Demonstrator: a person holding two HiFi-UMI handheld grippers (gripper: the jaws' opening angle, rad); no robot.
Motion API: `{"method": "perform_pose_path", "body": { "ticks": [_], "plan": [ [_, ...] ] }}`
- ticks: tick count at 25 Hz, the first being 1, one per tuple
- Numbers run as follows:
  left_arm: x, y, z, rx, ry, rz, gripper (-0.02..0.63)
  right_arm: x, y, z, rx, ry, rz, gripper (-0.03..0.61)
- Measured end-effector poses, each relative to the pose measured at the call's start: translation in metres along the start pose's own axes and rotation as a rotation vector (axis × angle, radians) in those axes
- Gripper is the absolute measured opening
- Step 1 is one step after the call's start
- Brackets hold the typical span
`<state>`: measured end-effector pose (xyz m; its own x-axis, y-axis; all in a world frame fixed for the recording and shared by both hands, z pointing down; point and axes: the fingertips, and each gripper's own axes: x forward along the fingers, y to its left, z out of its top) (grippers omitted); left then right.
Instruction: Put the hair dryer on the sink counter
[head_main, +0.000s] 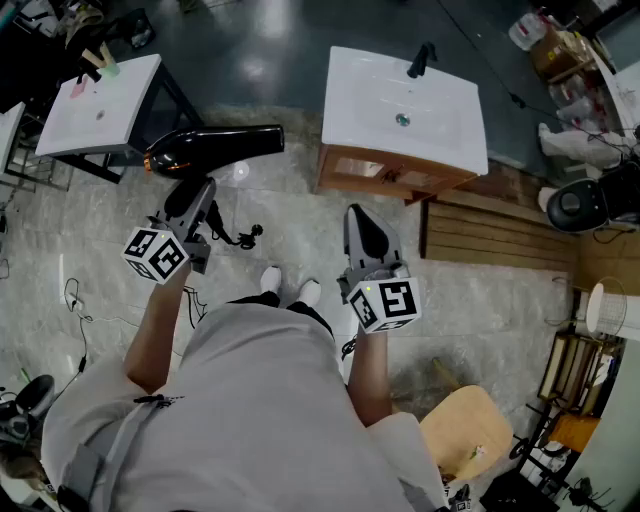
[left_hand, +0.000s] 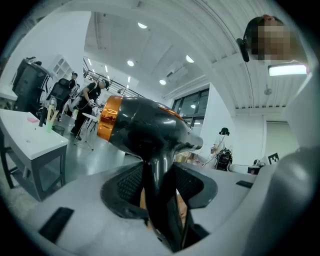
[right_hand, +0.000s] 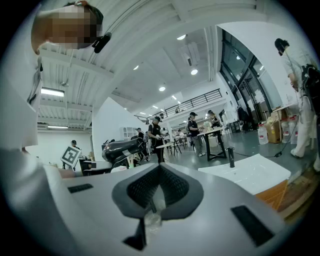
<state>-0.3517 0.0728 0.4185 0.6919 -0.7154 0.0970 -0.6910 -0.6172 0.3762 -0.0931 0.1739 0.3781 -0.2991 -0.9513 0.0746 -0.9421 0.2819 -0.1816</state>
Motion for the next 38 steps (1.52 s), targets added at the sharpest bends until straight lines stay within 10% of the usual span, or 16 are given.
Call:
{"method": "perform_pose_path", "body": {
  "ticks": [38],
  "plan": [
    [0.032,0.012,0.000,-0.020,0.037,-0.200,0.178,-0.006,0.021,-0.003,-0.004,-0.021,-0.172,0.008]
  ]
}}
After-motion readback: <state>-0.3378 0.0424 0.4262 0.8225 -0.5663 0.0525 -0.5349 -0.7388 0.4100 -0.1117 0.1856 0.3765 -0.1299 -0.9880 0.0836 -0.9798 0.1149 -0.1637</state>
